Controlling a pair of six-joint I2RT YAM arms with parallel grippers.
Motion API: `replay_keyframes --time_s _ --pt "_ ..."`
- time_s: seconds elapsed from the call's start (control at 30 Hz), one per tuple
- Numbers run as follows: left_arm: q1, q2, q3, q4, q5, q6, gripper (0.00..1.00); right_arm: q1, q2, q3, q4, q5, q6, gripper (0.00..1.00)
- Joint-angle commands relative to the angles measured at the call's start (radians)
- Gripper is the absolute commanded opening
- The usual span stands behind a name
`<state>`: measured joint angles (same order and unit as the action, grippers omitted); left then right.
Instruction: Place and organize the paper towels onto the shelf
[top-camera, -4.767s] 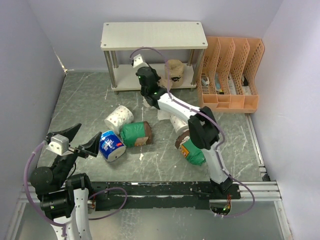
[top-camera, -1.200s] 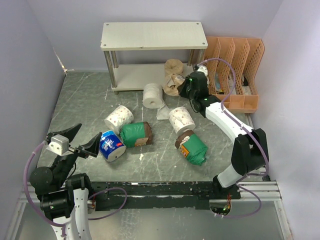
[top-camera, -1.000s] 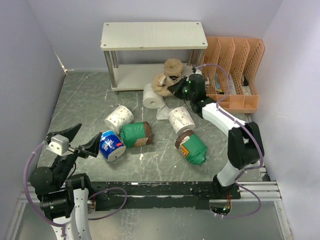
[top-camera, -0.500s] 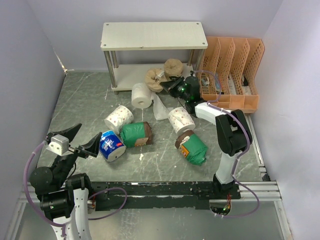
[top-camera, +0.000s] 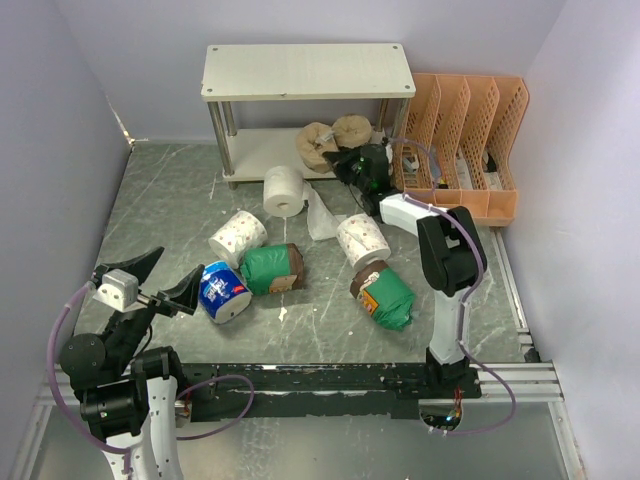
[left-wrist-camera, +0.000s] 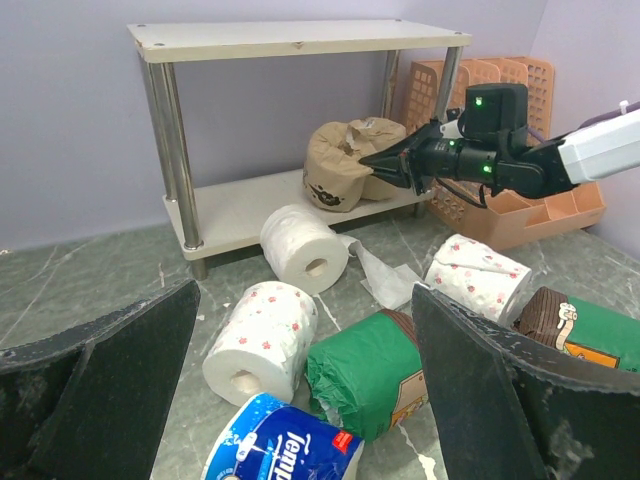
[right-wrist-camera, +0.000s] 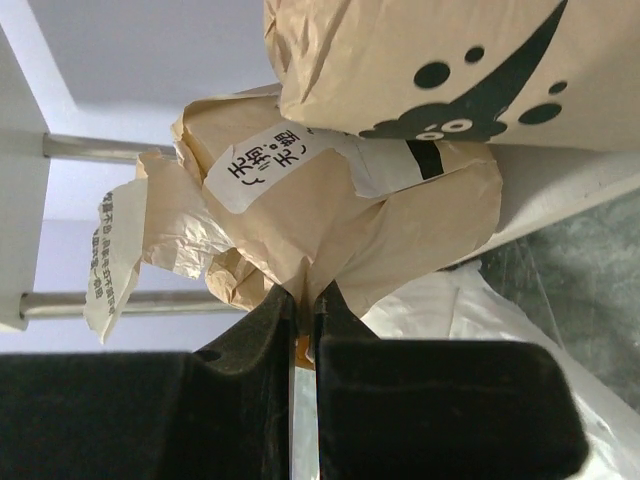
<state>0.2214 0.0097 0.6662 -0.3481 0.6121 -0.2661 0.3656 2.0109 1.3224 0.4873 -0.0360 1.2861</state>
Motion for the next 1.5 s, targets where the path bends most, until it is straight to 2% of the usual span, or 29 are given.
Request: replay_keyframes --time_s 0.0,0.37,0.43,0.53,0.57,0.7,0.73,0.77,0.8,0.93,1.07,1.13,1.23,1.33,1.47 --pt "-0.003 -0.013 0.002 0.024 0.016 -0.006 0.99 -0.017 0.047 0.089 0.003 0.052 0.016 0.00" --pt "-0.008 -0.014 -0.002 0.033 0.026 -0.008 0.99 -0.088 0.075 0.161 -0.035 0.032 0.013 0.00" --pt "-0.008 -0.013 -0.002 0.034 0.029 -0.007 0.99 -0.100 0.084 0.180 -0.041 0.014 0.010 0.12" --pt "-0.008 -0.013 -0.002 0.033 0.029 -0.008 0.99 -0.110 0.096 0.209 -0.050 -0.005 -0.001 0.36" --pt "-0.008 -0.013 -0.002 0.034 0.029 -0.008 0.99 -0.112 0.099 0.218 -0.051 -0.012 -0.007 0.49" --pt "-0.007 -0.013 -0.004 0.035 0.030 -0.008 0.99 -0.109 0.085 0.251 -0.050 -0.054 -0.049 0.75" --pt "-0.007 -0.012 -0.004 0.036 0.031 -0.007 0.99 -0.108 0.073 0.244 -0.042 -0.069 -0.057 0.77" --pt "-0.006 -0.012 -0.004 0.037 0.030 -0.007 0.99 -0.103 0.054 0.226 -0.026 -0.092 -0.066 0.91" --pt "-0.005 -0.013 -0.004 0.036 0.032 -0.007 0.99 -0.097 0.025 0.197 -0.012 -0.110 -0.075 0.99" --pt "-0.002 -0.012 -0.005 0.037 0.031 -0.007 0.99 -0.042 -0.201 -0.016 0.026 -0.115 -0.172 1.00" --pt "0.000 -0.012 -0.006 0.039 0.036 -0.006 0.99 0.062 -0.444 -0.243 -0.049 -0.053 -0.327 1.00" --pt "0.001 -0.010 -0.005 0.035 0.042 -0.003 0.99 0.132 -0.555 -0.355 -0.122 0.032 -0.408 1.00" --pt "0.006 -0.011 -0.004 0.029 0.040 -0.002 0.99 0.235 -0.655 -0.415 -0.248 0.106 -0.536 1.00" --pt "0.012 -0.010 -0.004 0.030 0.047 -0.002 0.99 0.279 -0.704 -0.429 -0.396 0.146 -0.595 0.97" --pt "0.024 -0.010 -0.001 0.025 0.049 0.002 0.99 0.294 -0.827 -0.429 -0.701 0.382 -0.558 0.93"
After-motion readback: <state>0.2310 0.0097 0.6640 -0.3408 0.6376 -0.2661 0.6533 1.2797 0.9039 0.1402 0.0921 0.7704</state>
